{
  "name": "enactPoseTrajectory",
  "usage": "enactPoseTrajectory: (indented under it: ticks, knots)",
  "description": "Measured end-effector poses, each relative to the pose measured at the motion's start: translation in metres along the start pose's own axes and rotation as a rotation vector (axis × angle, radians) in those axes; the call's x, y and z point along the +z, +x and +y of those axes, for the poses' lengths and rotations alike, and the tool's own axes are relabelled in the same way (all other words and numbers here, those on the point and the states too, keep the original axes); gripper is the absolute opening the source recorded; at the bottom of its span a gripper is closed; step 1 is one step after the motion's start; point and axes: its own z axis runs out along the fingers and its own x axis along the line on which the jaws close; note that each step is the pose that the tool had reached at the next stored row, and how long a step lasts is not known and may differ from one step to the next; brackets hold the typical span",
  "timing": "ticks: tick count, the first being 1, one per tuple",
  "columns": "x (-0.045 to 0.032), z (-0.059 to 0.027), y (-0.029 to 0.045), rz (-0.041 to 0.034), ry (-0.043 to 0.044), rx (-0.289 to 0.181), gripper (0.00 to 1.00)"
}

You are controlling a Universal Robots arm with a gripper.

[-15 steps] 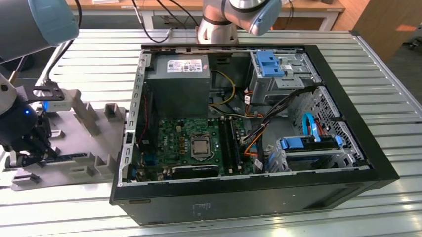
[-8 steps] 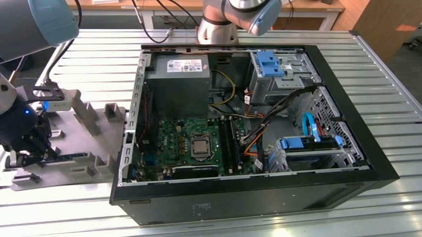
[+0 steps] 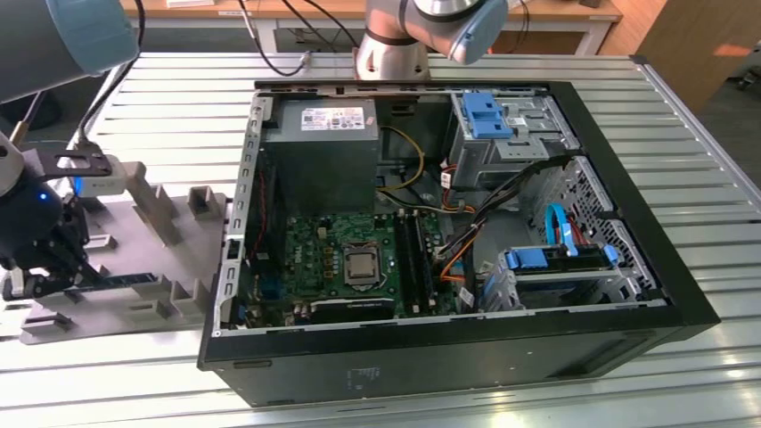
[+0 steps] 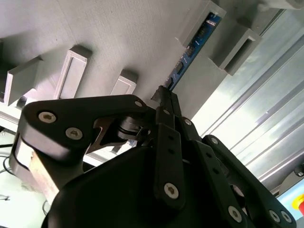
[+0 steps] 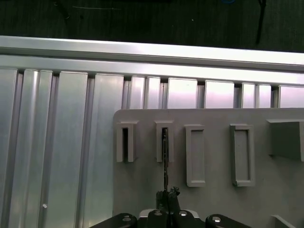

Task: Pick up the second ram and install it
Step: 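Pick up the second ram and move it above second insertion slot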

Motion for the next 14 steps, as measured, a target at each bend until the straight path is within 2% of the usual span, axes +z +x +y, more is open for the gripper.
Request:
enactPoseTrajectory:
  ticks: [7,14]
  knots:
    - [-0.0179,0.0005,0.0,-0.0001,0.0001,0.0,0.11]
    - [-0.0408,0.001,0.0,-0.0001,0.0,0.0,0.11]
